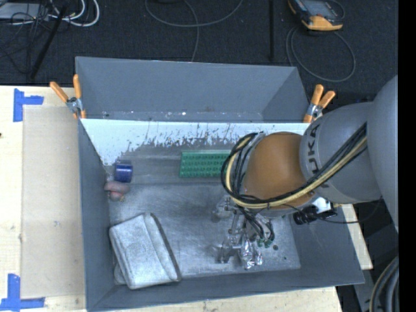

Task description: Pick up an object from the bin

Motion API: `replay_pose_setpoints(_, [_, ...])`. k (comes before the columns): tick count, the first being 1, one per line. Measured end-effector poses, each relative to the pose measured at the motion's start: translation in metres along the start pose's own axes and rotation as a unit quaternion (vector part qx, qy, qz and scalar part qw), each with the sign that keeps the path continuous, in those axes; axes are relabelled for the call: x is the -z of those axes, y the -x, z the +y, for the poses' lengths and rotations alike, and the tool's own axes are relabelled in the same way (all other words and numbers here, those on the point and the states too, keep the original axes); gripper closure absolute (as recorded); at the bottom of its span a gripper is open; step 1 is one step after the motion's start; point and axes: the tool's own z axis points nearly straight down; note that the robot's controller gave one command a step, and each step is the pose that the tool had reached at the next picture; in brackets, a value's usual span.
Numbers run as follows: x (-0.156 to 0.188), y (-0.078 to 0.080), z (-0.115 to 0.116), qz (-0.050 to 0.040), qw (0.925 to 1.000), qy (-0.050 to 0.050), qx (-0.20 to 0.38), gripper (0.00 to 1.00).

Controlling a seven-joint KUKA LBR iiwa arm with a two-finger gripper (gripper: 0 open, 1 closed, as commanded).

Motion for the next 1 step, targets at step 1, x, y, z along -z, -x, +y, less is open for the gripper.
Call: replay_pose_setpoints(1, [-0.0007, -0.0257, -0.0333, -0.0033, 0.9978, 0.000, 0.066, 0.00])
